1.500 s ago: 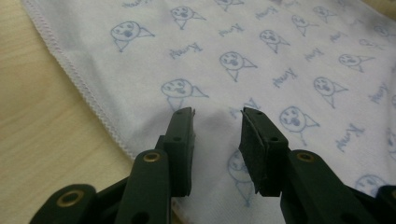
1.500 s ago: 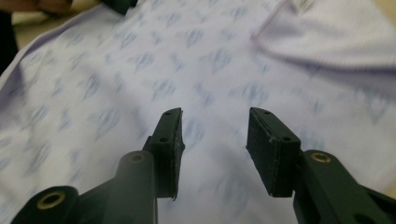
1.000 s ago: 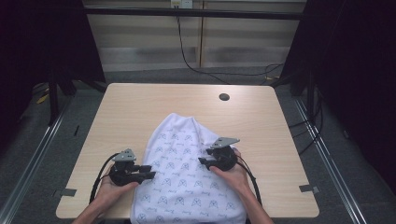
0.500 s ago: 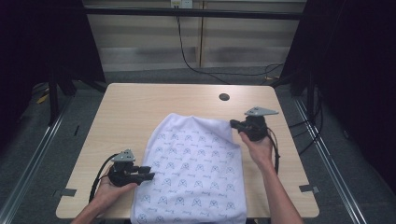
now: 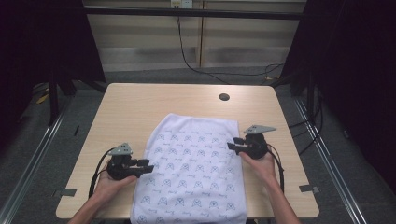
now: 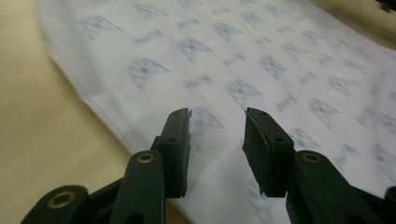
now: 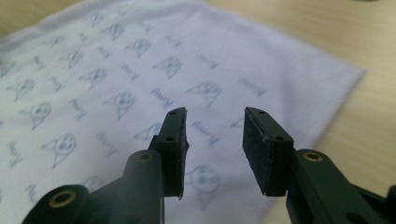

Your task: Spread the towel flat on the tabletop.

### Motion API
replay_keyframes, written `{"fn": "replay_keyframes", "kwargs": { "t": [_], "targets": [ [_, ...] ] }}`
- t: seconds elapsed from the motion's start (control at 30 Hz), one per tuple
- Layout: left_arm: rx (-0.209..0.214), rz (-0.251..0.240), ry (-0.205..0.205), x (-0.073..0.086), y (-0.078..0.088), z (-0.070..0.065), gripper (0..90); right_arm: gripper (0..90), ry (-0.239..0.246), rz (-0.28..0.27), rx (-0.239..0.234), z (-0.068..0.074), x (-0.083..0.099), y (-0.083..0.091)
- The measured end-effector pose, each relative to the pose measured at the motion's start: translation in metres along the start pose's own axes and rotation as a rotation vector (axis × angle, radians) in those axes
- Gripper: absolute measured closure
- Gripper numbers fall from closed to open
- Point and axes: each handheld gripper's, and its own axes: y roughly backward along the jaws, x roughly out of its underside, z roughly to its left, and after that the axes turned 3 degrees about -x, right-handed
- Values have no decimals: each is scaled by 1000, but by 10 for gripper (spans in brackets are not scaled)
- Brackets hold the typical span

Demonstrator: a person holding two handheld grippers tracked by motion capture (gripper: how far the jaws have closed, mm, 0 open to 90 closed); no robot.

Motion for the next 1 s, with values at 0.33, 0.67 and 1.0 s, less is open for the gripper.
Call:
{"fn": "replay_keyframes", "kwargs": {
  "t": [0.33, 0.67, 1.0],
  "targets": [
    [33, 64, -27, -3, -25, -6, 602, 606, 22, 84, -27, 23, 35, -8],
    [198, 114, -73, 13, -18, -48, 599, 607, 21, 101, -49, 43, 68, 35],
    [158, 30, -39, -6, -7, -25, 610, 586, 32, 93, -65, 48, 68, 32]
  ]
}}
